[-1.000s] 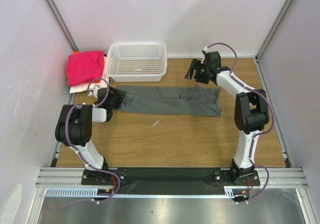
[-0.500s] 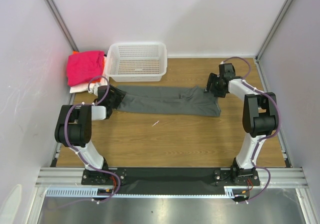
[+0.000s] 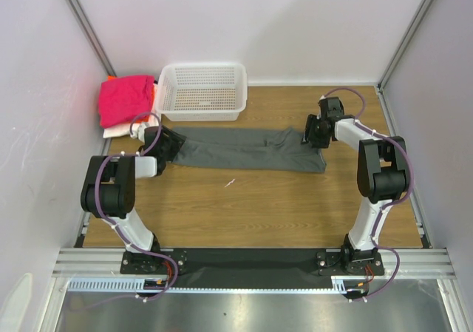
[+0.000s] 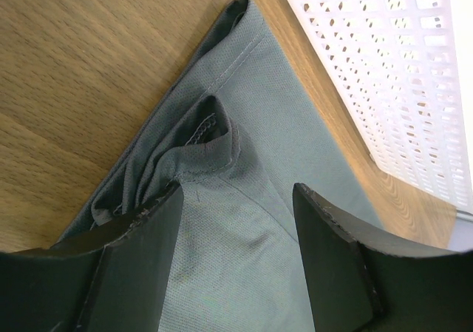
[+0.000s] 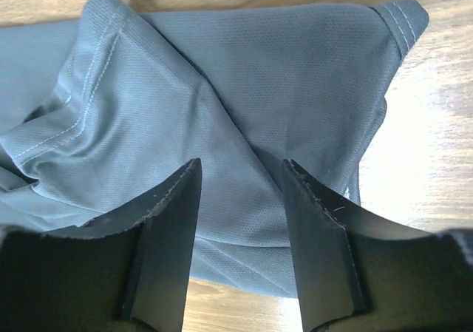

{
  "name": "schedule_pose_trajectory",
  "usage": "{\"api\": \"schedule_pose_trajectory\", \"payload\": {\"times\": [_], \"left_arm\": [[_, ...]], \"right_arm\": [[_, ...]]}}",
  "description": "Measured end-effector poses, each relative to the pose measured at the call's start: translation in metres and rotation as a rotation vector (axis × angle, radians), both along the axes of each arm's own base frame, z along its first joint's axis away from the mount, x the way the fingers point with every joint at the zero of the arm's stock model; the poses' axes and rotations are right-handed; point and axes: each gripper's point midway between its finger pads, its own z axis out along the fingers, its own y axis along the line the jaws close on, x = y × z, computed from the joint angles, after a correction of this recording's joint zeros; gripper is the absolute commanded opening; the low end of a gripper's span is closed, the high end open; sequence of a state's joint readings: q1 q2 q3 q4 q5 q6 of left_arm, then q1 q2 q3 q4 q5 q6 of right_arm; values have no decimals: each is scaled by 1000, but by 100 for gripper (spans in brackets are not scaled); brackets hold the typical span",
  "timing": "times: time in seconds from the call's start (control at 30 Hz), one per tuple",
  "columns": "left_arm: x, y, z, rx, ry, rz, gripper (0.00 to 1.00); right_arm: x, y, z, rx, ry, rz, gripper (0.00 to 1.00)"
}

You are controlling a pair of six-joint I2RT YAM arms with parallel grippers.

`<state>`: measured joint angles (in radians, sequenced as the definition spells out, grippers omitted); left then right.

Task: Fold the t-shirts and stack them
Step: Fold the tshirt

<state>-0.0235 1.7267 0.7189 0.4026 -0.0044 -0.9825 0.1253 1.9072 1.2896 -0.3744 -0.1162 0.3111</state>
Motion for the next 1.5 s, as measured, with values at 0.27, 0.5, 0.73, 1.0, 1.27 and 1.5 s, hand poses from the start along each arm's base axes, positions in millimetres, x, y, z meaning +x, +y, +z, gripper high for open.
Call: {"api": "schedule_pose_trajectory", "payload": {"times": [0.27,0.5,0.73,1.0,1.27,1.5], "left_arm": [[0,0,0,8,7,-3,68],[1,2,0,20,11,1,68],[1,3,-1,23,14,6,68],[1,4,-1,27,16,11,68],[0,6,0,37,16,9,68],[0,-3,12,118,-3,-82,71]], "right_arm": [[-5,-1,-5,-9,22,5,39],[-9,-1,-15,-19,51,16,9],[-10,-6,-19,-40,64,5,0],[-8,-21,-20,-68,66,-37,0],[-8,-18,-18,-49,65,-29,29],[3,4,17,31,0,16,39]]}}
